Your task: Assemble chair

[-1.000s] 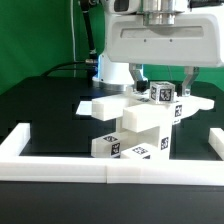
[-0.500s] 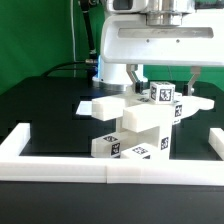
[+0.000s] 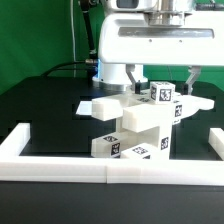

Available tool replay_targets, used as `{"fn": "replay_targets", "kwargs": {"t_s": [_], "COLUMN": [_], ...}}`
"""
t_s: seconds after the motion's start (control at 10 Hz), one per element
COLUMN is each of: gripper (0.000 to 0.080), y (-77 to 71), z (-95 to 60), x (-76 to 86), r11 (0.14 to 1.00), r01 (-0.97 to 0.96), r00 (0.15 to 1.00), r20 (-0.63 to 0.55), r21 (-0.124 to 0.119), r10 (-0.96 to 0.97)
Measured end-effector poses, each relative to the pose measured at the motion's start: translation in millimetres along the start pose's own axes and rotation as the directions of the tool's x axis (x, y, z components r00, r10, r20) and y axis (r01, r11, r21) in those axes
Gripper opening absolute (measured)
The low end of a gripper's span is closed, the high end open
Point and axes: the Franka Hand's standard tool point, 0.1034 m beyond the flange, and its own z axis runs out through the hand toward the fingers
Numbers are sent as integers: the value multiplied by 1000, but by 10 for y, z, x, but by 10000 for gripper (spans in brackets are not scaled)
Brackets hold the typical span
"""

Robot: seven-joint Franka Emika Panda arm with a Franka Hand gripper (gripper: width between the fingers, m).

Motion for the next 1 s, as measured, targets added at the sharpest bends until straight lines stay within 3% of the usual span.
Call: {"fn": "replay_targets", "kwargs": {"t_s": [0.1,0.3,0.6,1.0], "gripper": [622,283,285,285], "y": [3,3,4,-3], "z": [0,0,1,4], "x": [0,0,0,-3], "r11": [1000,1000,998,937], "r01": [-2,-2,-70,-348], "r00": [1000,1000,998,937], "r20": [0,0,0,1], "r21": [0,0,0,2], "r10": [2,2,70,348]}}
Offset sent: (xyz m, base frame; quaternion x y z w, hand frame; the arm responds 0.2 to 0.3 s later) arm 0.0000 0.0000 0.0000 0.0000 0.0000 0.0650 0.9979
